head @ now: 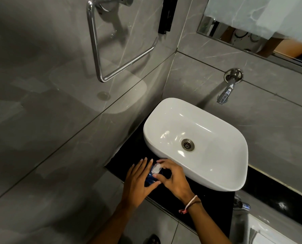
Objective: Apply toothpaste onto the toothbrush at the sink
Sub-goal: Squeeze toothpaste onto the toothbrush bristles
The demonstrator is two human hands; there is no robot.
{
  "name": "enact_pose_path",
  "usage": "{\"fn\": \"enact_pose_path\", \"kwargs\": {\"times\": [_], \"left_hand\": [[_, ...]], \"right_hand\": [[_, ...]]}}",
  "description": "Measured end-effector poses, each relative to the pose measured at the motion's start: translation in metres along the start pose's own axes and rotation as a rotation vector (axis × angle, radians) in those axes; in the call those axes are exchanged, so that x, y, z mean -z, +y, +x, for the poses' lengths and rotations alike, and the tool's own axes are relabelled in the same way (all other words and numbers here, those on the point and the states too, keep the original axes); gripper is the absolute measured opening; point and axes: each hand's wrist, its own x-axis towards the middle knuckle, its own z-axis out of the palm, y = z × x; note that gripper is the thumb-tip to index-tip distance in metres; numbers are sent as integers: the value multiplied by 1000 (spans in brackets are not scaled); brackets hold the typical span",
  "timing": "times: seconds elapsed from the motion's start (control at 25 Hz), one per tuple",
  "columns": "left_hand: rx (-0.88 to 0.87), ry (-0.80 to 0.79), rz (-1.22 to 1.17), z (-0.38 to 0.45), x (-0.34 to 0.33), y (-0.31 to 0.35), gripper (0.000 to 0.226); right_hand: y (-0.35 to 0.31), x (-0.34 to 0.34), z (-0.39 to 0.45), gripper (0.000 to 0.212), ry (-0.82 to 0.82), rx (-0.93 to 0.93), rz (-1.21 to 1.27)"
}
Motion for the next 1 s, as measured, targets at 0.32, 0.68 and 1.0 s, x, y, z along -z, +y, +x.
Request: {"fn": "enact_pose_path", "kwargs": {"times": [0.32, 0.68, 1.0], "left_hand": [[8, -6, -12, 0, 1, 2, 80], [3, -62, -64, 3, 2, -1, 80], [-7, -56, -59, 3, 3, -3, 79]], "right_hand": [[-1, 0, 1, 24, -49, 48, -88], [2, -7, -3, 31, -22, 68, -91], [7, -4, -5, 40, -45, 60, -121]]}}
